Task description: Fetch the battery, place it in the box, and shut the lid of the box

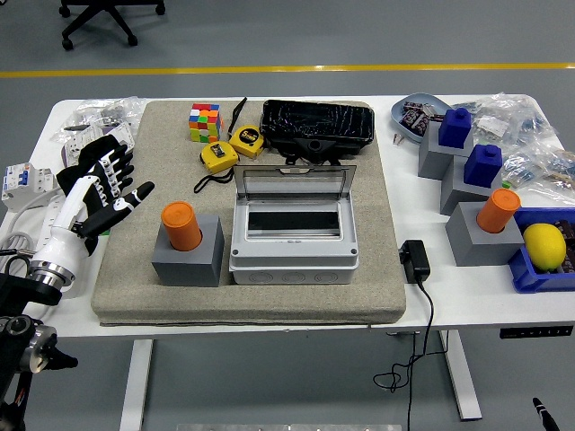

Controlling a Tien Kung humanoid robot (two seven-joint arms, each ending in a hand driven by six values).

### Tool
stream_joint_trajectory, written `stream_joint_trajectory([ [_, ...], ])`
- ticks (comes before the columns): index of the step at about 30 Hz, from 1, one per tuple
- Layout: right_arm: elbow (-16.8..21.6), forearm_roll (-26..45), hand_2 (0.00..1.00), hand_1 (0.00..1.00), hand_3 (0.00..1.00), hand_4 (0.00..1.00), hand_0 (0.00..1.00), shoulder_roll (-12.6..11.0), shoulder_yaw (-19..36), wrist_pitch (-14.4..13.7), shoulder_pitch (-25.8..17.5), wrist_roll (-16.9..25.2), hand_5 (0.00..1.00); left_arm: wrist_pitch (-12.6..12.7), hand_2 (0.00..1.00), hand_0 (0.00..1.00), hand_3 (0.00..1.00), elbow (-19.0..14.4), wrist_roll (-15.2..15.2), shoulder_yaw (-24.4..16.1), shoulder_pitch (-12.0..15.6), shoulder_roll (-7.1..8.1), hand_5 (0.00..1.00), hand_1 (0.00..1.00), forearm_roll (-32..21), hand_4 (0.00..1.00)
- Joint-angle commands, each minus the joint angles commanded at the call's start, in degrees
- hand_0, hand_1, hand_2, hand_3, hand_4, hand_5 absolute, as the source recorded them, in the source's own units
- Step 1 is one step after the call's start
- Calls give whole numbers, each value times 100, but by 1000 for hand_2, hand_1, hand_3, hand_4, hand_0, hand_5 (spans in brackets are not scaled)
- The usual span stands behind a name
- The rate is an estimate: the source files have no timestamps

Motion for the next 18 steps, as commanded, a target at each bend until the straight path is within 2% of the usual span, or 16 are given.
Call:
stream_joint_trajectory([
  [8, 0, 53, 795, 852, 806, 998, 953, 4, -45, 1, 9, 6, 998, -152, 998, 998, 998, 3, -50, 217, 16, -28, 419, 998, -800, 998],
  [9, 0, 53, 795, 853, 806, 998, 953, 3, -44, 1, 13, 5, 998, -167, 998, 988, 998, -5, -49, 253, 20, -29, 454, 998, -880, 998],
  [14, 0, 64, 795, 853, 806, 998, 953, 0, -52, 2, 19, 8, 998, -152, 998, 988, 998, -18, -44, 381, 34, -49, 454, 998, -977, 998],
  [15, 0, 64, 795, 853, 806, 998, 953, -1, -53, 3, 20, 8, 998, -124, 998, 978, 998, -13, -32, 412, 38, -48, 421, 998, -956, 998],
  [18, 0, 65, 795, 853, 806, 998, 953, 2, -50, 4, 20, 9, 998, -68, 998, 978, 998, -8, -11, 477, 54, -42, 421, 998, -853, 998],
])
